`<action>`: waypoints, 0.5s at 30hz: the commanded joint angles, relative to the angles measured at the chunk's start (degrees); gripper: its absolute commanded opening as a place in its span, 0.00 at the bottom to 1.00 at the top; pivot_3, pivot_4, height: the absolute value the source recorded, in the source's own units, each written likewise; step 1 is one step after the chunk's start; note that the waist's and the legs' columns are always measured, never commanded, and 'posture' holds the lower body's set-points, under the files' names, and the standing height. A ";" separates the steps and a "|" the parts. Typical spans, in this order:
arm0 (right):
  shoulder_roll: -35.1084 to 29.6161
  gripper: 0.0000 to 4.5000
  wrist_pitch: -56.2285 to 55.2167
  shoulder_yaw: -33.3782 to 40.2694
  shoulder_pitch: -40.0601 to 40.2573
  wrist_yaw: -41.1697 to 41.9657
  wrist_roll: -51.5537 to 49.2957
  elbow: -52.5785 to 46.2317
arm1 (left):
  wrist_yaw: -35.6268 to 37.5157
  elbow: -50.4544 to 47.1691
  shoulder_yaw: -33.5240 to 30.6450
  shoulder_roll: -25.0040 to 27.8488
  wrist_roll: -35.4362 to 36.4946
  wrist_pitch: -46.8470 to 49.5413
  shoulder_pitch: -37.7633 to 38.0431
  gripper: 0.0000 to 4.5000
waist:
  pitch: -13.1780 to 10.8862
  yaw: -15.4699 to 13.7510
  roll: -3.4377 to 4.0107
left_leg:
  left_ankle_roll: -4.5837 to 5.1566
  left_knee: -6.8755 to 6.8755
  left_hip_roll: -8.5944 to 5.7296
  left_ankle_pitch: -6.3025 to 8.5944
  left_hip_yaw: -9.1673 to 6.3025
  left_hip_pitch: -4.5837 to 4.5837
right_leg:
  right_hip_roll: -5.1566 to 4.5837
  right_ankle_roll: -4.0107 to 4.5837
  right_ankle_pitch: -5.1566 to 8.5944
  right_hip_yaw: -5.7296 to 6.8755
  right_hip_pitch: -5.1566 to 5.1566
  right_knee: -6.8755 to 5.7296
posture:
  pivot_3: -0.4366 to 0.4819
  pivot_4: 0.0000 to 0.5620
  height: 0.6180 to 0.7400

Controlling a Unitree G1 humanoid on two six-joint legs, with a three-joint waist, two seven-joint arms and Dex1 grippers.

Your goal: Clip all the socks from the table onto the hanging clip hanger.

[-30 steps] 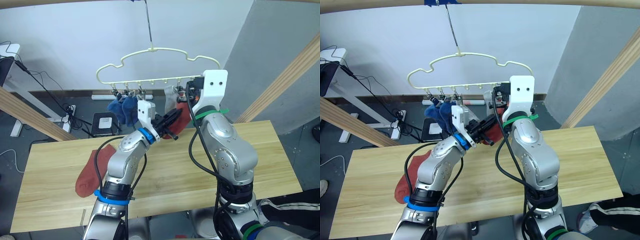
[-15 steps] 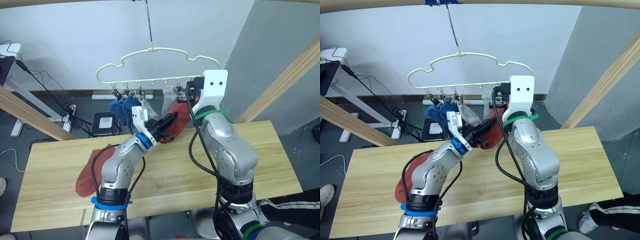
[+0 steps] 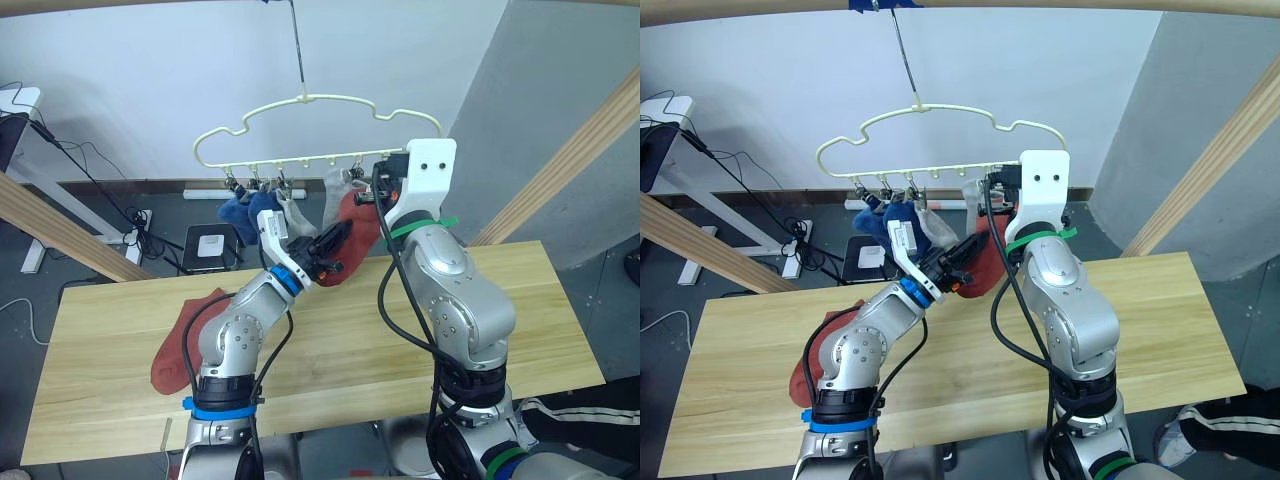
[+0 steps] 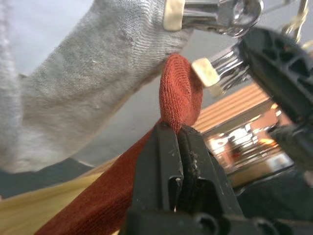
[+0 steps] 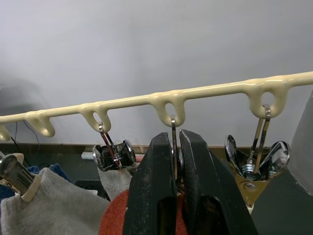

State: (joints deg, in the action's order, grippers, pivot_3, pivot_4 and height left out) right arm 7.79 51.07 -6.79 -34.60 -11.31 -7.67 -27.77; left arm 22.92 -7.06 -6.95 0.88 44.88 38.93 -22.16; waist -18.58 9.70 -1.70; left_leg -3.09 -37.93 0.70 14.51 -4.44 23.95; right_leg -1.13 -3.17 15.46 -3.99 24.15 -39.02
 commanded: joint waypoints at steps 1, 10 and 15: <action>1.92 0.00 -1.52 -0.37 -1.32 0.04 0.23 -2.06 | -0.87 -3.79 -0.80 -0.42 3.52 1.35 -1.14 0.01 | 0.00 -0.01 0.00 | 0.00 0.00 0.00 0.00 0.00 0.00 | 0.01 0.00 0.00 0.00 0.00 0.00 | 0.18 0.52 1.00; 2.65 0.00 -2.15 0.03 -1.12 -0.44 -0.06 -2.54 | -2.27 -4.61 -0.42 -0.24 5.77 2.42 -0.91 0.01 | 0.00 -0.03 0.00 | 0.00 0.01 -0.02 0.00 0.00 0.00 | 0.02 0.00 0.00 0.00 0.00 0.00 | 0.19 0.52 1.00; 2.89 0.30 -2.36 0.19 -1.03 -0.56 -0.51 -3.10 | -2.38 -4.16 -0.33 -0.17 5.51 2.19 -1.02 0.00 | 0.00 -0.04 0.00 | 0.00 0.01 -0.02 0.00 0.01 0.00 | 0.02 0.00 0.00 0.00 0.00 0.01 | 0.18 0.52 1.00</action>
State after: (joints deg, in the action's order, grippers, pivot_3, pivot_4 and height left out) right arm 7.81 50.27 -6.70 -34.60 -11.59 -7.87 -27.77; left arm 20.55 -9.02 -7.22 0.84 49.41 41.68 -22.96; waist -18.58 9.66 -1.70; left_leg -3.10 -37.92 0.69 14.51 -4.43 23.95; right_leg -1.11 -3.17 15.46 -4.00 24.16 -39.01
